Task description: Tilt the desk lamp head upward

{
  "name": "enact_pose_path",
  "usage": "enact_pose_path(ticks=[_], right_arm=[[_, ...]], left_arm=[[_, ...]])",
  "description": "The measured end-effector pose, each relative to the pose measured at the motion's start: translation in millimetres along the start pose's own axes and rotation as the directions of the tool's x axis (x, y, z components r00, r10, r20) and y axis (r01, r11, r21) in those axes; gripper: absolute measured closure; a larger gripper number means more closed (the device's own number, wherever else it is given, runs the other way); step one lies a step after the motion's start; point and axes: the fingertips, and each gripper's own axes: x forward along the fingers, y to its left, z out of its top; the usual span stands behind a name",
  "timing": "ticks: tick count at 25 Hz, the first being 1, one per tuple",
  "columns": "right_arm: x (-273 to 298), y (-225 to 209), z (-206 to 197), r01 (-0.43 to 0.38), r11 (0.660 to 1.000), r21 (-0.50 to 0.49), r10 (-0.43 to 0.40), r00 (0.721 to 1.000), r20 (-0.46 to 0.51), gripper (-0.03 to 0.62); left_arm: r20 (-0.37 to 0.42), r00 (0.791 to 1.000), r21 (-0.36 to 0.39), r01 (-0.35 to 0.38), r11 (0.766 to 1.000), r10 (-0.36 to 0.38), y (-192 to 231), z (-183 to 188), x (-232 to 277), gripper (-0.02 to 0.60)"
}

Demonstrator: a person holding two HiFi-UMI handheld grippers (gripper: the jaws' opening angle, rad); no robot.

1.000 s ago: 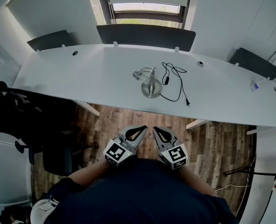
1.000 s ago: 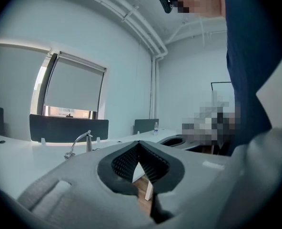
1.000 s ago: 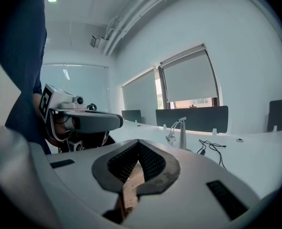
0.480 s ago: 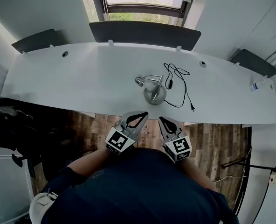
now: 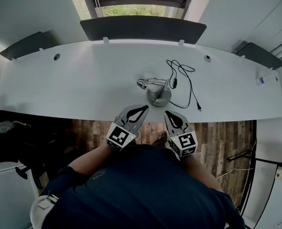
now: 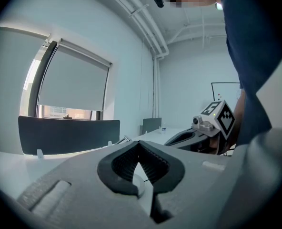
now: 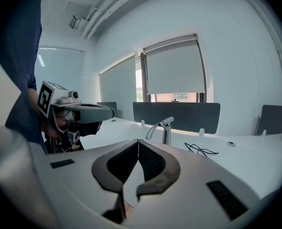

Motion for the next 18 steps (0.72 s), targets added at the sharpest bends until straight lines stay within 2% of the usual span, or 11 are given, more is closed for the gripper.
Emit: enact_pose_path(ticks=[8,11,18], right_arm=[[27,-41,-4,-0.062,0.998,-0.029,0.062,0.998,-0.03,0.582],[35,-53,-7,-0.086,0.996,-0.035,0.085,0.996,-0.036,0.582],[51,-77,-14,-0.12,0.991,-0.067,0.117,0.992,-0.045,0.582]], left_arm=[[-0.07,0.993,0.024,-0.097,0.995,0.098,24,-15,33,0.575],[-0.073,0.988,0.019,-0.135,0.991,0.136,33,-20,45,0.575],[-0.129,0.967,0.046,-0.215,0.976,0.219,58,-41,63,0.575]])
